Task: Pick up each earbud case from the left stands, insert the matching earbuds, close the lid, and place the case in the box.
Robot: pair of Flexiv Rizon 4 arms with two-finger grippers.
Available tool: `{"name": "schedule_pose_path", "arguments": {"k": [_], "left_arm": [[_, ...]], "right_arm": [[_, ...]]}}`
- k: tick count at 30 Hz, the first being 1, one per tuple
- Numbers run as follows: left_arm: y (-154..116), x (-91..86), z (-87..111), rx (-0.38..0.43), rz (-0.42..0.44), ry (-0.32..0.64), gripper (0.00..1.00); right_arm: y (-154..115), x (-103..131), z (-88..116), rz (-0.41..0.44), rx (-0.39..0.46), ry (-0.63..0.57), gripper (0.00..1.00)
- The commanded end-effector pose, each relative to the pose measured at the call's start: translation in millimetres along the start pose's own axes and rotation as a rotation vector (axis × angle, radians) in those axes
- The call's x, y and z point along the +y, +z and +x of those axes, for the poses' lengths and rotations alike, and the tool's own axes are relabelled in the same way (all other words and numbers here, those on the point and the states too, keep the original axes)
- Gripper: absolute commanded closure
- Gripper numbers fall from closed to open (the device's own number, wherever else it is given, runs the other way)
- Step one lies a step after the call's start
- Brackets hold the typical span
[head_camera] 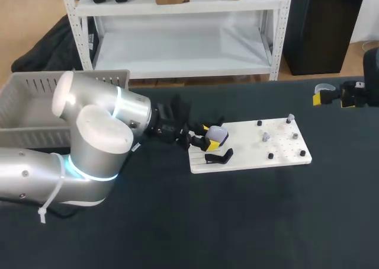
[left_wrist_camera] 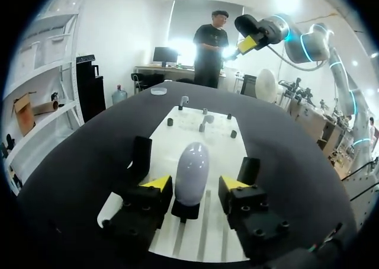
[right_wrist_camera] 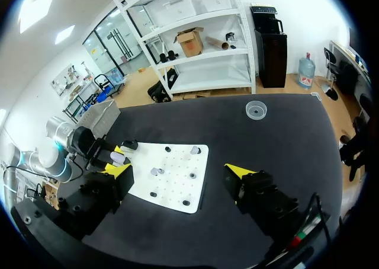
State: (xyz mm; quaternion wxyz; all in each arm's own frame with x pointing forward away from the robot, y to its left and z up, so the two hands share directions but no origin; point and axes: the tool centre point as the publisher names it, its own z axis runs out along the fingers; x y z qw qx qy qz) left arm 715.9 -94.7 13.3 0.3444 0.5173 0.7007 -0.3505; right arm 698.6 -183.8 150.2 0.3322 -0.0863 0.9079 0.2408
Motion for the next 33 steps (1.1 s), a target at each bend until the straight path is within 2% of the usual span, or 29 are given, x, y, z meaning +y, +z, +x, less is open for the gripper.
{"name": "schedule_pose_path", "arguments": {"k": [1,10,19,23,28,33], "left_arm": [[4,4.4,0.6,-0.006,0.007,-0.001,0.53],[6,6.2,0.4,-0.017,0.017,-0.004,0.61],[3,8.0,2.7,-0.019,0.019,-0.009,0.85],[2,8.6,3.2,-0.018,0.018,-0.008,1.00],[-4,7.8,-0.1,-0.024,0.019,0.000,1.00],[-19,4.4,-11.9,-0.052,0.012,0.028,1.00]], "right_arm": [[1,-1,0,-0.002,0.001,-0.001,0.00],[1,-1,0,-0.002,0.001,-0.001,0.00],[1,-1,0,-0.002,0.001,-0.001,0.00],[1,-1,0,-0.002,0.001,-0.001,0.00],[1,-1,0,-0.002,0.001,-0.001,0.00],[1,-1,0,-0.002,0.001,-0.001,0.00]]}}
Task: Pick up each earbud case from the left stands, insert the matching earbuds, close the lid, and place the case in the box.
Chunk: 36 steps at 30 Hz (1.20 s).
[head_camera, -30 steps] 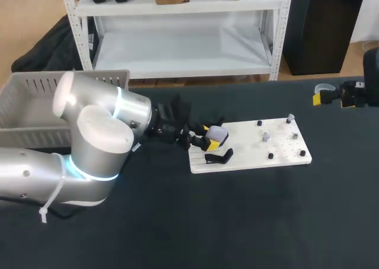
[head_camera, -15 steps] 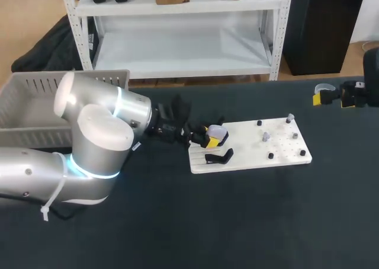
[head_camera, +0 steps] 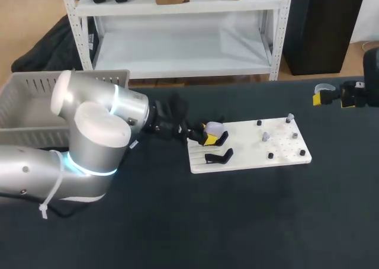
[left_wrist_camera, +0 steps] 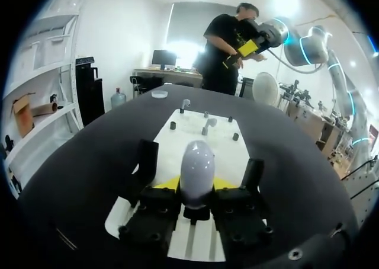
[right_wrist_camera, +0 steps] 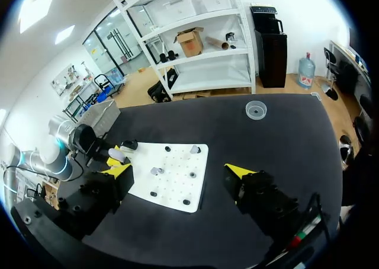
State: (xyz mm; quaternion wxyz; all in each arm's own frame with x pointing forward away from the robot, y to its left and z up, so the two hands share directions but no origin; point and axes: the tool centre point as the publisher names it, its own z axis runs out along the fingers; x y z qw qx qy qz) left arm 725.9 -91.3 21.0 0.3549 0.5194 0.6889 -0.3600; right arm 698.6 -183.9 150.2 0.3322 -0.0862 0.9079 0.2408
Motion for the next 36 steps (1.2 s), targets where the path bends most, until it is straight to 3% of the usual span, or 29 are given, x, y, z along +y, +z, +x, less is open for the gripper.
{"name": "schedule_pose_path", "arguments": {"k": [1,11,15,18,23,26,36], "left_arm": [[-16,-6.0,-7.6,-0.023,0.000,0.014,1.00],[-35,-25.3,-39.6,-0.067,0.020,0.088,1.00],[-33,-26.5,-53.3,-0.071,-0.022,0.111,1.00],[-33,-30.9,-64.6,-0.066,-0.039,0.139,1.00],[-31,-36.0,-78.0,-0.037,-0.073,0.194,1.00],[-27,-33.2,-82.4,-0.049,-0.053,0.207,1.00],[-16,-27.3,-92.5,-0.054,-0.026,0.229,1.00]], "right_arm": [[1,-1,0,-0.002,0.001,-0.001,0.00],[1,-1,0,-0.002,0.001,-0.001,0.00],[1,-1,0,-0.002,0.001,-0.001,0.00],[11,24,2,0.010,0.009,-0.006,0.00],[26,66,8,-0.040,0.008,-0.039,0.00],[36,86,12,-0.047,0.028,-0.064,0.00],[55,124,26,-0.092,0.057,-0.081,0.00]]}}
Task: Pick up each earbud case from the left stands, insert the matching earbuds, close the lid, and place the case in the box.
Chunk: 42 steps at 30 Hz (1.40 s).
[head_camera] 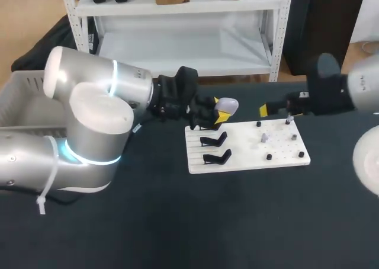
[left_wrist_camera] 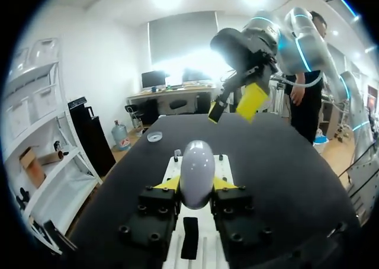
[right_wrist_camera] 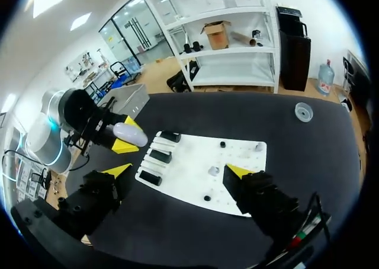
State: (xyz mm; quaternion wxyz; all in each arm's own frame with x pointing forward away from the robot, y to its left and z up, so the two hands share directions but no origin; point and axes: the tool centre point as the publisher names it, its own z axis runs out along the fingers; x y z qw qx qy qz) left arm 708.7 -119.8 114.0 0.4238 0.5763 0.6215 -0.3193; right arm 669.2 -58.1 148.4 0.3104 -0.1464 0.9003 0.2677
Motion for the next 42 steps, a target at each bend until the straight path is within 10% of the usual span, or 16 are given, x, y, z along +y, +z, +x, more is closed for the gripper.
{"name": "schedule_pose_path", "arguments": {"k": [1,42], "left_arm": [[8,7.4,-0.6,0.003,0.015,0.001,1.00],[9,-28.5,-10.8,-0.056,0.074,0.039,1.00]], "right_arm": [[10,8,1,0.004,0.004,-0.002,0.00],[25,21,-8,-0.009,0.040,-0.036,0.00]]}}
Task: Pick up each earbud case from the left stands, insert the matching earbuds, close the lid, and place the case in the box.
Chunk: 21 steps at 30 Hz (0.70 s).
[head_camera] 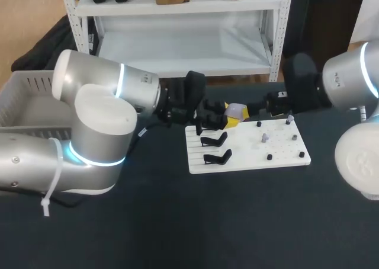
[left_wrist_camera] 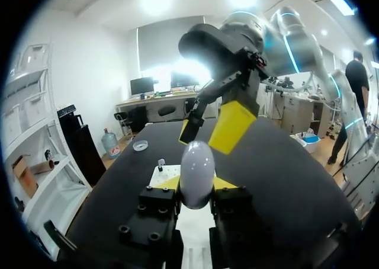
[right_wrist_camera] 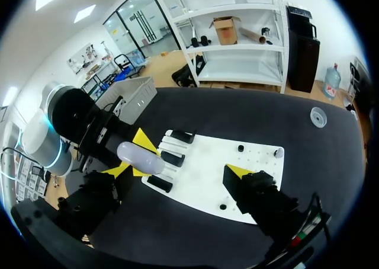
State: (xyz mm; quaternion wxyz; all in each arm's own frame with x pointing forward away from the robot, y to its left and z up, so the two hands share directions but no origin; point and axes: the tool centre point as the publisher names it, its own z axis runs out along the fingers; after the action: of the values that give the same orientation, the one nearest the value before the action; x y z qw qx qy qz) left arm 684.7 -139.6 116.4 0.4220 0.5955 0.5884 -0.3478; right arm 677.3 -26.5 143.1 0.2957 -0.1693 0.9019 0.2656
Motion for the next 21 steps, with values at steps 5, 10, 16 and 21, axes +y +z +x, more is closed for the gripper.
{"name": "schedule_pose_path", "arguments": {"k": [5,10,16,21], "left_arm": [[-4,-6.2,1.0,-0.019,0.014,0.005,1.00],[-5,-9.8,0.8,-0.026,0.019,0.006,1.00],[-5,-4.9,4.5,-0.020,0.008,-0.001,1.00],[-10,6.6,2.3,-0.020,-0.033,0.001,1.00]], "right_arm": [[-2,1,-5,0.009,-0.005,-0.010,0.00],[-2,0,-9,0.013,-0.008,-0.017,0.00],[-5,5,-12,0.005,-0.004,-0.034,0.00],[-7,12,-3,-0.016,0.014,-0.039,0.00]]}}
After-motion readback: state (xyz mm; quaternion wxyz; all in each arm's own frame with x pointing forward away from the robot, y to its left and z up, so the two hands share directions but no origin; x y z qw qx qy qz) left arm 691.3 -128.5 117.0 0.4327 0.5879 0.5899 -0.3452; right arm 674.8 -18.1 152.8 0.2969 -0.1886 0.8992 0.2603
